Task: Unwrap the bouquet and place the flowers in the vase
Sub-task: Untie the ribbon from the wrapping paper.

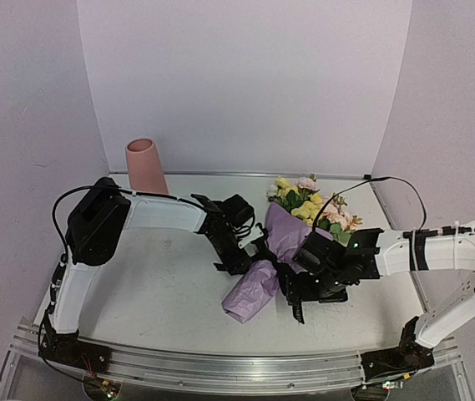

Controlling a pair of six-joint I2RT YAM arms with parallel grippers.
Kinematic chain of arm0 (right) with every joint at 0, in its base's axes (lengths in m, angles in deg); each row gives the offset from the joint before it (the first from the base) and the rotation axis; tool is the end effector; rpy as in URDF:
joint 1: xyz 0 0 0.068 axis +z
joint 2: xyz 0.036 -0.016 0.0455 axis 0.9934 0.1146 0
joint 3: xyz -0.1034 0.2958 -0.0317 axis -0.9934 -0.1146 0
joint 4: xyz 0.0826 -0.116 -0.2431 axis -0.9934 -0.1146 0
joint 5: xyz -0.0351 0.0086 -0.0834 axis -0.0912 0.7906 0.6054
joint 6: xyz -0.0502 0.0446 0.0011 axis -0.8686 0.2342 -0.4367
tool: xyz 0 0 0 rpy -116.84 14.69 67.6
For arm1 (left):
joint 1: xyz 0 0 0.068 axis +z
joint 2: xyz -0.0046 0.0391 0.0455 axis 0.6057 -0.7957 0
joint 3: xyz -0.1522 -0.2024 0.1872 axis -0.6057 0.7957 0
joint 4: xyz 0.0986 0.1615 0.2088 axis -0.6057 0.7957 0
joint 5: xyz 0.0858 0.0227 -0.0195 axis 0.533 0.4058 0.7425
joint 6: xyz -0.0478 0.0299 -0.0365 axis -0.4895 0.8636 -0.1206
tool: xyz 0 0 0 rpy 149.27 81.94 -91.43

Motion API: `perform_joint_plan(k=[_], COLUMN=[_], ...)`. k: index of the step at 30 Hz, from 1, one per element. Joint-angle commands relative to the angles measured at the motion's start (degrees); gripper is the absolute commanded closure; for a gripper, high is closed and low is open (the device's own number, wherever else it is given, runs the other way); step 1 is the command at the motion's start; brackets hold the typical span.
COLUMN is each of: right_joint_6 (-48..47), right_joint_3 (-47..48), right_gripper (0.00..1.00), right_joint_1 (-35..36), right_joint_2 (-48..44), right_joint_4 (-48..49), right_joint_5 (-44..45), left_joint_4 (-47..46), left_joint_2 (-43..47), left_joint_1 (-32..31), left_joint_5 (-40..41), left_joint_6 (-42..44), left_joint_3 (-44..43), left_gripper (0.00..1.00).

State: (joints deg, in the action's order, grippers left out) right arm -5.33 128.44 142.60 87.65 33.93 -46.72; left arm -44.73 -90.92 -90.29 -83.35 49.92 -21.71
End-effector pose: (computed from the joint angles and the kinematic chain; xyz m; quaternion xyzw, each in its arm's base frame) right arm 0.1648 0.2581 0.2144 -0.0201 0.9436 0.2202 0.2463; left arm 0.3098 -0.4172 0.1466 0.5348 0.8196 -0.1002 0.1797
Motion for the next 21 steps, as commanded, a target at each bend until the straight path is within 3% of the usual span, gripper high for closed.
perform_joint_plan(k=[1,9,21], right_joint_6=[-0.96,-1.23,2.59], right_joint_3=[2.44,3.72,2.13], right_gripper=[0.03,0.08,0.16], right_joint_1=[0.37,1.08,1.75], right_joint_2=[2.33,6.58,9.13], right_joint_4=[-2.93,-1.71,-1.94], right_joint_5=[1.43,0.03,2.24], left_joint_4=[3.22,3.05,-0.18], left_joint_2=[-2.25,-0.92,6.58], left_joint_1=[0.59,0.96,0.90], left_joint_5=[3.05,6.11,4.22], left_joint_6=[0.73,-2.99,-13.69], left_joint_3=[-2.03,-3.55,-0.84], left_gripper=[0.31,0.98,1.00])
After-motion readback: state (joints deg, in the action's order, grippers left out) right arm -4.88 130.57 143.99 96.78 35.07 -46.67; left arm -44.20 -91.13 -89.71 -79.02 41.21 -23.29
